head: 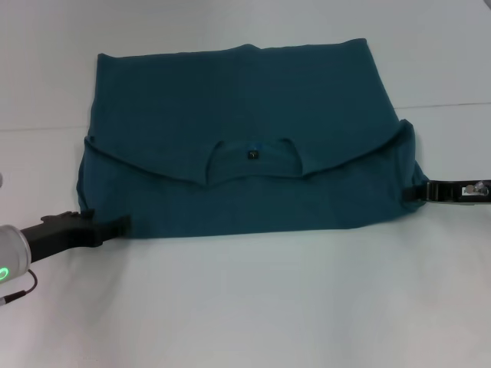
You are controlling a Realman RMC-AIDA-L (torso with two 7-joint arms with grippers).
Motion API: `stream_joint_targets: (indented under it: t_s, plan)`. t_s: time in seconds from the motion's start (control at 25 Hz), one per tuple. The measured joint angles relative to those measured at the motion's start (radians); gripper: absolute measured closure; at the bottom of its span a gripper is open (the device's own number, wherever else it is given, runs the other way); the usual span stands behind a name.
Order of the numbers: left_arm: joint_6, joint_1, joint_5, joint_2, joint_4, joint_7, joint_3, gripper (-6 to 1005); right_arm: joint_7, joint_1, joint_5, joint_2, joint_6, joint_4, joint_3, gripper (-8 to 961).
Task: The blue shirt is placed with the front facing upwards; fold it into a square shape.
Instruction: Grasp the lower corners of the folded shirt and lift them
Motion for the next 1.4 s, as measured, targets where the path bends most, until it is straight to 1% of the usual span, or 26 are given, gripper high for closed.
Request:
stream_joint_targets:
  t_s: [0.44,0.6,0.8,1.24,1.4]
  plan:
    - [-0.005,0.001,0.026,0.001,0.018,-0.009,0.006,362,-0.017,-0.011,0.019,0.003,-0.001,0.000,0.001,947]
    - [-0.005,0.002,0.027,0.001,0.019,-0.009,0.006,587,-0.019,-0.014,0.021,0.002,-0.001,0.000,0.001,948]
    - [-0.016,0.000,0.033,0.001,0.015,-0.009,0.007,801,-0.019,-0.015,0.022,0.001,-0.001,0.000,0.001,947]
    - [-0.026,-0.012,0.052,-0.002,0.016,-0.017,0.007,1003,-0.020,-0.020,0.022,0.001,-0.003,0.000,0.001,946]
    - [-0.019,-0.001,0.052,-0.002,0.037,-0.031,0.004,1001,-0.025,-0.020,0.031,-0.003,-0.003,0.000,0.001,946]
